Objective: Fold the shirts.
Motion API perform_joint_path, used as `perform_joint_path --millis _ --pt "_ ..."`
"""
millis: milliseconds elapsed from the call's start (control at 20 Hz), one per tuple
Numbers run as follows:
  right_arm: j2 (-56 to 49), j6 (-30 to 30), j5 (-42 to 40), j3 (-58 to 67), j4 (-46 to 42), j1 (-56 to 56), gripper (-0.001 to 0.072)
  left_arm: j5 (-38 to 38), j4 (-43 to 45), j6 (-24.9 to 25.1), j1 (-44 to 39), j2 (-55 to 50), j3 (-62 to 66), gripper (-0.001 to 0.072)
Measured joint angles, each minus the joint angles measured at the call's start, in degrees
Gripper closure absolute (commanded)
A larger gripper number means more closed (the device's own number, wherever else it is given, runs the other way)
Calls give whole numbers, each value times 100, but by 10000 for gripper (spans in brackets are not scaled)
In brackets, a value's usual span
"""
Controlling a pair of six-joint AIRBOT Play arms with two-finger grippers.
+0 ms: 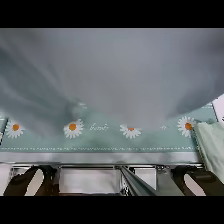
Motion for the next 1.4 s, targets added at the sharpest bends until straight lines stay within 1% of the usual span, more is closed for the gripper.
perform_joint_path --millis 100,200,350,500,650,750,900,1050,1150,1200,1250,1300,1350,1400 --pt "70 61 157 -197 -7 0 691 -212 146 -72 0 168 -245 666" --pt "90 111 227 -577 -48 0 691 -396 203 -116 0 243 -748 667" --pt "22 127 146 -1460 -232 0 692 -356 -136 -37 -4 247 -1952 667" --pt "-337 140 -323 -2369 -603 -2 692 411 -682 192 -192 -15 -3423 667" --pt "-1156 140 -907 -2800 -933 -7 691 1438 -1016 470 -791 -726 -4319 666" --pt "-1888 166 -1270 -2833 -1014 -39 691 2225 -1095 577 -1231 -1390 -4468 667" --pt "-3027 326 -1617 -2490 -850 -225 691 3185 -1237 680 -1694 -2496 -4140 667" --pt "-4065 422 -1882 -1939 -149 -463 691 3648 -1292 699 -1915 -3565 -3506 666" --pt "-4625 446 -2081 -1687 468 -557 690 3713 -1320 610 -1987 -4168 -3130 665" --pt "-4848 459 -2153 -1617 741 -586 688 3731 -1379 553 -2011 -4424 -2986 647" --pt "-5045 463 -2223 -1569 1008 -605 559 3665 -1429 516 -2031 -4616 -2892 478" --pt "-5233 468 -2269 -1528 1283 -621 186 3576 -1484 466 -2041 -4778 -2817 36" --pt "-5362 468 -2310 -1499 1510 -634 85 3469 -1526 446 -2033 -4876 -2763 4" --pt "-5464 472 -2306 -1473 1720 -664 85 3268 -1541 404 -2000 -4959 -2704 4"
